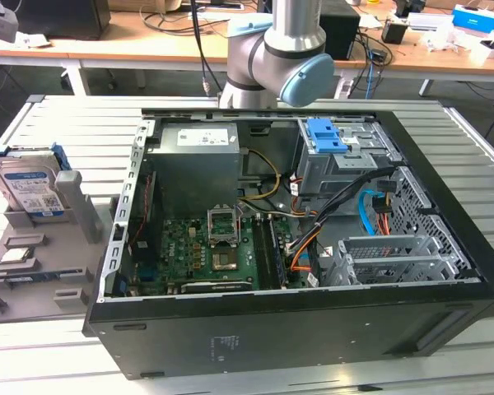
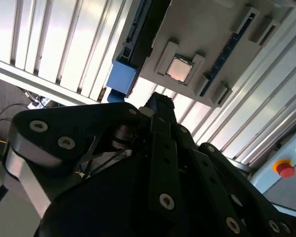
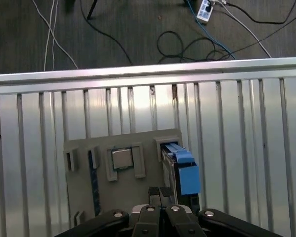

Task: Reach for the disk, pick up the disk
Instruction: 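Pick up the disk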

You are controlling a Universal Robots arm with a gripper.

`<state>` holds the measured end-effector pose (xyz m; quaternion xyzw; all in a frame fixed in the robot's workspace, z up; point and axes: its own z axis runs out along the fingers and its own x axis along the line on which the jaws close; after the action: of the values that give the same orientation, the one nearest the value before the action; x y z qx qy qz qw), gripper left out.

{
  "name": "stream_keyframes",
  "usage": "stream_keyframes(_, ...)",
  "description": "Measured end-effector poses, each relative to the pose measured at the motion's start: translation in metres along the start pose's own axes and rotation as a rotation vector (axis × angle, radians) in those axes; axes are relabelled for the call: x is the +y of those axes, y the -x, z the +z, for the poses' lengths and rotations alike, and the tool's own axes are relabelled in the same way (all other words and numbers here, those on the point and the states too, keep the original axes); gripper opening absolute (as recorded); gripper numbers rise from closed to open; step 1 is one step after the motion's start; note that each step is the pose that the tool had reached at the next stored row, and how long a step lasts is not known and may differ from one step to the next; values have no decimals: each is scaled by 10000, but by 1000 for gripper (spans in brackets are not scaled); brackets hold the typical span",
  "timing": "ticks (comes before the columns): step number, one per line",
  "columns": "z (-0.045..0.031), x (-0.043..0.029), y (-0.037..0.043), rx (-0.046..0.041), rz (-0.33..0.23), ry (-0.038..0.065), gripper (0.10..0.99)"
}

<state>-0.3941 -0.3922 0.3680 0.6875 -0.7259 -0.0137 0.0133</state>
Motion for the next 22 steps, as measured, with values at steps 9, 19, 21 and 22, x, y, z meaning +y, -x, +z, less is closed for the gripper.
stream_keyframes(9, 0, 0, 0, 1, -22, 0, 235)
stream_keyframes(19, 0, 0, 5, 1, -40, -1, 545)
stream_keyframes(21, 0, 2, 43, 2, -41, 0, 545)
stream_keyframes(22, 0, 4, 62, 2, -41, 1, 545)
